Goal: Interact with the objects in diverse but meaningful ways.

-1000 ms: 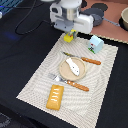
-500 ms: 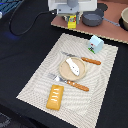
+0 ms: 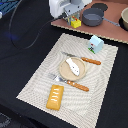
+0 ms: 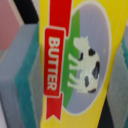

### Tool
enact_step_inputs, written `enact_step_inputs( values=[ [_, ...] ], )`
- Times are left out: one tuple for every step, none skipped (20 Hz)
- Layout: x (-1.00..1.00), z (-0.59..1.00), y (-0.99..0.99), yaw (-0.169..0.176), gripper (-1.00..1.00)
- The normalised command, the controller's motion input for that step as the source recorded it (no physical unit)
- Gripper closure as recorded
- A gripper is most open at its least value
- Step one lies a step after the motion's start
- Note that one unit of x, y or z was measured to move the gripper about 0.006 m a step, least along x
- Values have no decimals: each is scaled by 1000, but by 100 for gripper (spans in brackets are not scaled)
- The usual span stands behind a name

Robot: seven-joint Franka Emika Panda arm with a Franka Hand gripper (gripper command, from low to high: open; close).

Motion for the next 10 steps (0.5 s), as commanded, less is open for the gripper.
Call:
enact_step_inputs(
  values=[
    [54,266,-806,27,100],
    [63,254,-803,28,100],
    [57,234,-814,25,100],
    [74,249,-760,21,100],
    [111,271,-746,16,100],
    [100,286,-763,13,100],
    [77,266,-757,13,100],
    [60,240,-754,12,100],
    [63,226,-723,9,100],
    [63,186,-700,2,100]
  ],
)
